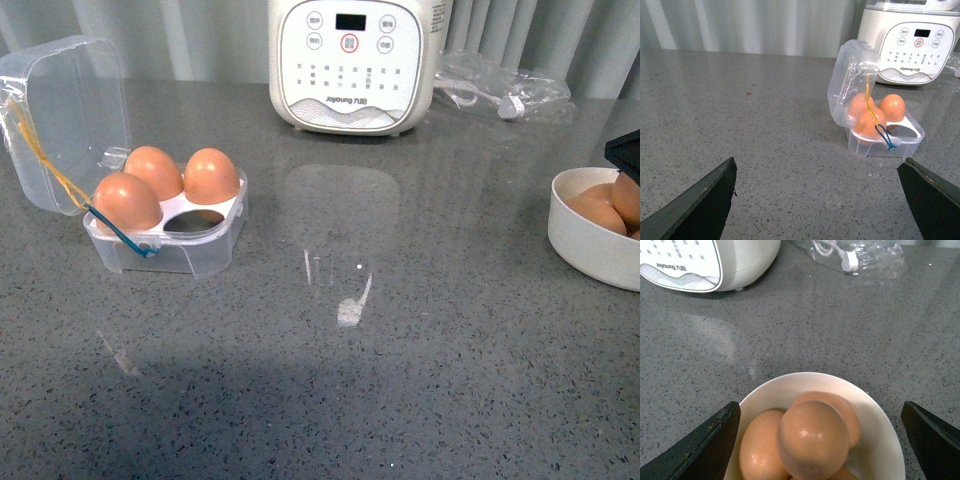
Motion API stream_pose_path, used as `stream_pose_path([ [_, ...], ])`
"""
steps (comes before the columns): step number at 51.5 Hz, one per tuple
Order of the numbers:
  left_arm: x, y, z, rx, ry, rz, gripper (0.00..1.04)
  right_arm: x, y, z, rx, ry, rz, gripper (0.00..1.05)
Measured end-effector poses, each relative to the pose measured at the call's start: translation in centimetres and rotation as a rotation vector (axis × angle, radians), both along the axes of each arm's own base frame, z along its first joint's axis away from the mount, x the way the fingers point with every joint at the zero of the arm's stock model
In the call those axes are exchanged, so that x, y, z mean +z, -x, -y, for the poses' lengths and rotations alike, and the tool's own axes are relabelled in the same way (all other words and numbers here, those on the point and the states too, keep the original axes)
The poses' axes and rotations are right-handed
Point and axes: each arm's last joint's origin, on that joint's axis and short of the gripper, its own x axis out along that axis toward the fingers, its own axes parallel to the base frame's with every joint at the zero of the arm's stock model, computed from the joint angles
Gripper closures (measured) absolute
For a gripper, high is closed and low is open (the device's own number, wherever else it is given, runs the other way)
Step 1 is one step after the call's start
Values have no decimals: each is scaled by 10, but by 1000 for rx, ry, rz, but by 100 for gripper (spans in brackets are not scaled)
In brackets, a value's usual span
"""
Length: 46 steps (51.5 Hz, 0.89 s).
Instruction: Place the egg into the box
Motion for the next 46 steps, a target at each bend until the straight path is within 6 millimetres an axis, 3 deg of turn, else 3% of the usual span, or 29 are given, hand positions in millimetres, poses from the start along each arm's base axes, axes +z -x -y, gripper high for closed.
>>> stream_pose_path([
  [32, 0, 0, 0, 0, 0, 0, 7, -7, -9, -7, 2, -6, -28, 7],
  [34, 0, 0, 0, 0, 0, 0, 7, -7, -9, -7, 1, -9, -31, 9],
  [46, 0, 0, 0, 0, 0, 0, 7, -8, -9, -7, 0, -12, -35, 50],
])
